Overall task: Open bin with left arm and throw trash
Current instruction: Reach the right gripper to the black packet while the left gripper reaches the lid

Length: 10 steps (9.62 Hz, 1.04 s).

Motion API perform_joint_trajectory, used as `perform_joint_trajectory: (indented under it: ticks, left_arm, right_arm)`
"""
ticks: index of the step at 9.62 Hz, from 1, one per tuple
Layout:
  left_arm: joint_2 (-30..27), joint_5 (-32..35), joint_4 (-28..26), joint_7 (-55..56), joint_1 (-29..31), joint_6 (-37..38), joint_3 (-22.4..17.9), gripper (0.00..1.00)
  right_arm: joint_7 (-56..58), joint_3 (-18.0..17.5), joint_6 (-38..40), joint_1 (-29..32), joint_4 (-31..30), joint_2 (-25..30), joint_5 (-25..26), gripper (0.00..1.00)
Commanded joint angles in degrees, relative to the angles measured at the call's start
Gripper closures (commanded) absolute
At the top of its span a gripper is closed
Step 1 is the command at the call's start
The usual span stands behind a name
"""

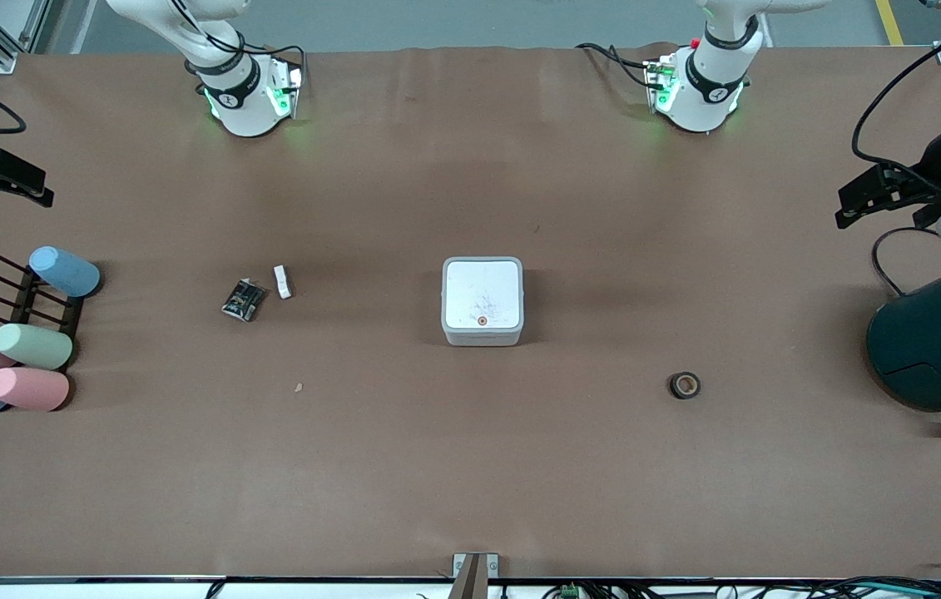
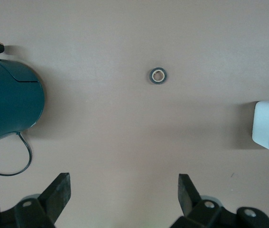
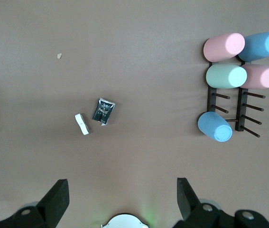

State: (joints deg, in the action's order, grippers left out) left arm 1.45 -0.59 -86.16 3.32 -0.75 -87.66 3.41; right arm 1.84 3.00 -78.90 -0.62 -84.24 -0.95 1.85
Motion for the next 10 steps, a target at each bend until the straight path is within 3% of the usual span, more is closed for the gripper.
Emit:
perform_joint_trajectory:
  ticks: [1,3,4,5,6,7,8,10]
  left_arm:
    - [0.7,1.0,0.7,1.3,-0.4,-0.7,0.4,0.0]
    - [3.0,-2.1,1.3,-0.2,-0.8,0.9,1.9,0.0]
    - [3.6,-3.7,1.1,0.6,-1.7,1.5,4.8,0.0]
    - [5.3,-3.8,1.0,2.3,-2.9,1.4,8.0,0.17]
    - [7.4,-3.1,1.3,4.7,-5.5,0.8,10.0,0.47]
    - [10.5,-3.0,1.5,8.9,-9.4,-1.4,10.6,0.77]
    - [13.6,-2.9,1.5,10.2,-13.7,-7.0,10.7,0.99]
    - [21.7,-3.0,1.5,16.1,-19.6,-19.9,10.6,0.99]
  right_arm:
    - [-0.7,-0.2,0.1,0.5,0.5,-0.3,-1.0,0.0]
    - [-0.6,0.0,-1.6,0.9,-0.4,-1.5,-4.0,0.0]
    - [-0.5,0.0,-5.8,0.8,-4.0,-3.2,-5.0,0.0]
    - [-0.5,0.0,-13.8,-0.2,-11.5,-4.7,-5.0,0.0]
    - [-0.6,-0.1,-22.2,-0.3,-19.6,-5.0,-5.0,0.0]
    - [-0.9,-0.1,-27.9,-0.3,-23.8,-7.0,-5.1,0.0]
    - [-4.0,-0.1,-30.3,-0.3,-23.9,-10.9,-5.2,0.0]
    - [-12.6,-0.1,-39.0,-1.0,-24.5,-17.8,-5.2,0.0]
